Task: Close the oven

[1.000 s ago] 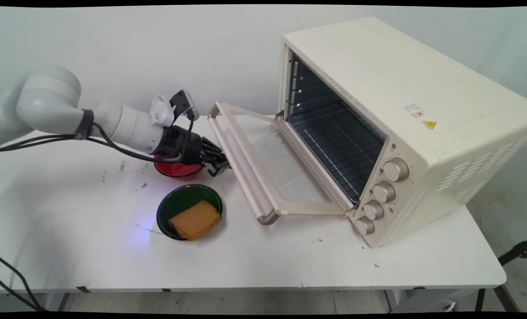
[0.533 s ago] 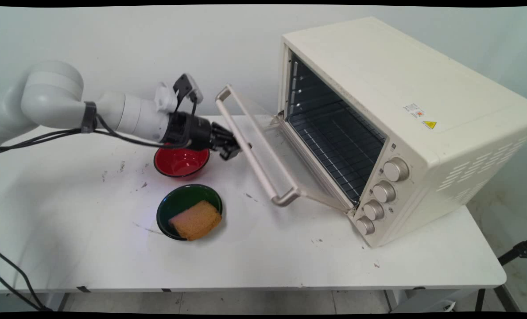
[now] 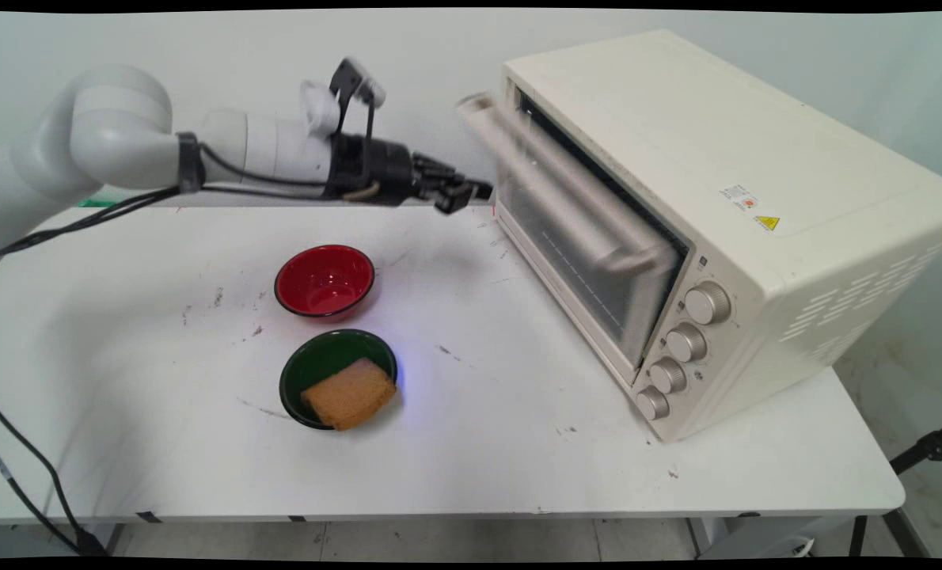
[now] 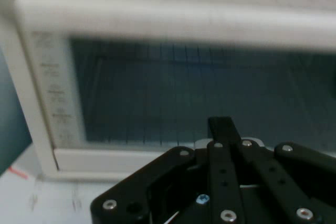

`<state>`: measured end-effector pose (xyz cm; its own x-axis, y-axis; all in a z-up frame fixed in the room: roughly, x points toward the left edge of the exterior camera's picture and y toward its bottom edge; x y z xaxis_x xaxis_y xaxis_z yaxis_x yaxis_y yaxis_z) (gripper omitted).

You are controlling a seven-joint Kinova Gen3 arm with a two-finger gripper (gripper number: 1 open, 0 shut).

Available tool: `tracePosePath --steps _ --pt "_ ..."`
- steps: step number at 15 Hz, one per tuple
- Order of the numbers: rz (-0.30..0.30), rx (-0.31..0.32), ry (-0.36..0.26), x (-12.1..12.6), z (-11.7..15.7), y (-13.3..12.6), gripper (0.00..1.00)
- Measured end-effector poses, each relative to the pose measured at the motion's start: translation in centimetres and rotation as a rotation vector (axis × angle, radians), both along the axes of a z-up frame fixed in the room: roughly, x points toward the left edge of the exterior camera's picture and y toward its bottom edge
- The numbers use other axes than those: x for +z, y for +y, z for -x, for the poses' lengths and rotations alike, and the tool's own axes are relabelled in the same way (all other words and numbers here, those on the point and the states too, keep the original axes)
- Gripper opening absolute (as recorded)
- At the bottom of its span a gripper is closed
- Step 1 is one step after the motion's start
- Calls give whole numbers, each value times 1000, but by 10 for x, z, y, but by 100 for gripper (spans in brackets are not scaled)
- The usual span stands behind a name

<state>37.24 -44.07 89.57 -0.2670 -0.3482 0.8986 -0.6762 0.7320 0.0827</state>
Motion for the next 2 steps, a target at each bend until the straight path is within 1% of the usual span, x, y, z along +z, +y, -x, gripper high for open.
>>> tracePosePath --steps 2 --pt "19 0 23 11 7 -9 0"
